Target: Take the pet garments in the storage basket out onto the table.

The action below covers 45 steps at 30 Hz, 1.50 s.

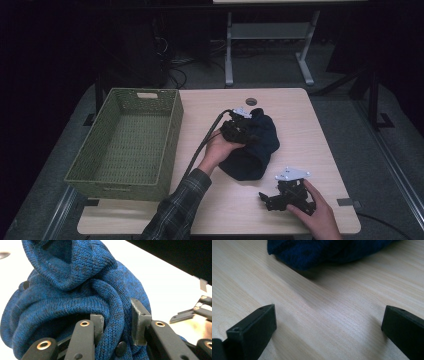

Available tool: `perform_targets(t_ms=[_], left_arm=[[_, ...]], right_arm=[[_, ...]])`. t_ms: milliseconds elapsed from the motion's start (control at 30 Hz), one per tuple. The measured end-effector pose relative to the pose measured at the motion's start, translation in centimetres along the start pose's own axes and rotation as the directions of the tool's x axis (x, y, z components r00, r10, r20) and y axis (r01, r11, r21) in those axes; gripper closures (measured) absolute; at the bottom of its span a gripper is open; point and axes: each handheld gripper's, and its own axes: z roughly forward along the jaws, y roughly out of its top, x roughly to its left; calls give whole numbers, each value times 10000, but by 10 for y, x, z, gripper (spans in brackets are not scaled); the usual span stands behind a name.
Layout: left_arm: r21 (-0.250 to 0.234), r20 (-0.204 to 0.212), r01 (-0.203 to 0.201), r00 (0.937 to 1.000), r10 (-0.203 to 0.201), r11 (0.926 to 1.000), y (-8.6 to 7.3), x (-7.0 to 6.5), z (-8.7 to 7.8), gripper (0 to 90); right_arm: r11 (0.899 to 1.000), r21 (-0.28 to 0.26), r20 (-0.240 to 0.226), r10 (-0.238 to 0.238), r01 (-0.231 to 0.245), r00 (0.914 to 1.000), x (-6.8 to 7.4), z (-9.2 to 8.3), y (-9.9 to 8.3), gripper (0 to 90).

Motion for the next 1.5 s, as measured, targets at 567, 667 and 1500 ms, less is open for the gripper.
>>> perform_targets(t_ms=[567, 667, 1500], left_arm=[[700, -1073, -660, 9915, 733, 9954, -2, -3, -5, 173], [639, -1272, -769, 9883, 846, 9950, -2, -6, -14, 141], [-302, -1840, -1003, 9785, 931, 9945, -42, -27, -77, 129]], right_arm=[[10000, 20, 11, -33, 32, 10000, 0, 0, 0, 0], [10000, 11, 6, -13, 13, 10000, 0, 0, 0, 0], [10000, 39, 0, 14, -14, 10000, 0, 0, 0, 0]])
